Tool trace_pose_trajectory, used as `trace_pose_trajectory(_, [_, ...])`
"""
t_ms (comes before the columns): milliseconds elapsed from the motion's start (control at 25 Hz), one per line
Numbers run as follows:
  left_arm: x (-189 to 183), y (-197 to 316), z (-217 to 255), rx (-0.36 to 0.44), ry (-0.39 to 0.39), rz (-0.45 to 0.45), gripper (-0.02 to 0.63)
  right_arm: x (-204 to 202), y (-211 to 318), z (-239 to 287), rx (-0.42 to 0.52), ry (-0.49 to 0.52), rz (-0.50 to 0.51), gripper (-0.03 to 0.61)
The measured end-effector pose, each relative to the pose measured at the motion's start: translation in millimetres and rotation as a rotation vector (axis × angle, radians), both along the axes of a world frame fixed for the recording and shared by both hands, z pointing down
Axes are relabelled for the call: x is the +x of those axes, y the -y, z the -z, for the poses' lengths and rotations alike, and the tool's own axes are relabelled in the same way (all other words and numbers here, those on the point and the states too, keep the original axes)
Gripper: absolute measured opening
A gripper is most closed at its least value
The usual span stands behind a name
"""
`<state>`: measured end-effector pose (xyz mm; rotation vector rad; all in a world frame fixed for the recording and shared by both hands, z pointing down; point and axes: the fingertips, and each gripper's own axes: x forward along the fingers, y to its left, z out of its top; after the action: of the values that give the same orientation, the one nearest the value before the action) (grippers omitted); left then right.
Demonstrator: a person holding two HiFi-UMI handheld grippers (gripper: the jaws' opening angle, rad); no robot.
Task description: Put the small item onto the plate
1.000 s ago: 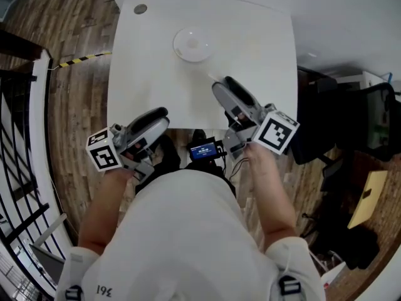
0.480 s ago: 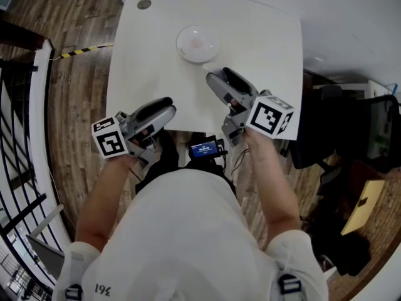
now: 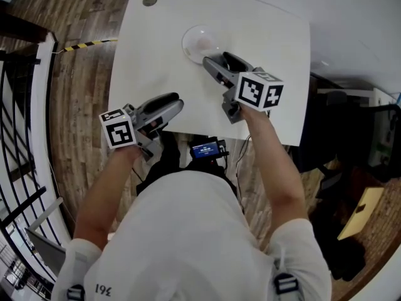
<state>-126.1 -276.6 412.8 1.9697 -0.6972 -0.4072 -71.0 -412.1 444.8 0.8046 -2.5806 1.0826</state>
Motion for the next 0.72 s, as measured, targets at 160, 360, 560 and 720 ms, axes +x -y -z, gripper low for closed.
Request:
trace_pose_trajectory(160, [-2.8,11.5,-11.6,-0.012,0.04,0.001,0.181,-13.3,20.3,-16.1,0.006,-0.043,0.001,0.322])
trace_pose_trajectory(360, [-3.7,16.1,-17.3,-0.023,0.061,0.002,0.181,-25.4,42.1,-43.6,0.05,-0.175,0.02,0.322])
trace_pose_trajectory(560, [-4.3,15.7,-19.6,-0.029,0.064,0.016,0.181,-34.5,65.7,-68.9,0.12,-0.33,0.038,0.322])
trace_pose_trajectory(720, [-2.9,16.3,-22.3,-0.041,0.051,0.033,0.181,-43.6,84.9,-95.3,0.249,-0.543,0.104,0.322])
